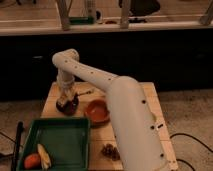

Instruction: Place eraser in purple bowl

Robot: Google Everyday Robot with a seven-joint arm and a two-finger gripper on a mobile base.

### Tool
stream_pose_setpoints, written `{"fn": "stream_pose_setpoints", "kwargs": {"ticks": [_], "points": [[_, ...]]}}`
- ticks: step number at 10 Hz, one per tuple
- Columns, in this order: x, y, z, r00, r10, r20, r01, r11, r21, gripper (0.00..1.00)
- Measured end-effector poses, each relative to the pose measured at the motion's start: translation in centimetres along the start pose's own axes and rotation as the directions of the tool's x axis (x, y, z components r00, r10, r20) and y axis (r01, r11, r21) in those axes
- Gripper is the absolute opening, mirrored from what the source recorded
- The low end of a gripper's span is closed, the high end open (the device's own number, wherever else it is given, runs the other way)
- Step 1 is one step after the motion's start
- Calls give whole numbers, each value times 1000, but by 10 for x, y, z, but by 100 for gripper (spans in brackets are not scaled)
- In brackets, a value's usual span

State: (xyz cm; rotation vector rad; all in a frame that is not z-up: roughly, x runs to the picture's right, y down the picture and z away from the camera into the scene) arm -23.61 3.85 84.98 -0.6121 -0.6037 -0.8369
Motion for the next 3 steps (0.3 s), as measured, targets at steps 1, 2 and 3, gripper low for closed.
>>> {"fn": "stream_pose_setpoints", "kwargs": {"ticks": [1, 2, 3], "points": [[2, 0, 0, 1000, 2, 1, -2, 1000, -4, 20], [3, 0, 0, 1000, 3, 2, -3, 1000, -8, 29], [2, 0, 0, 1000, 1, 3, -1, 1000, -15, 41]]}}
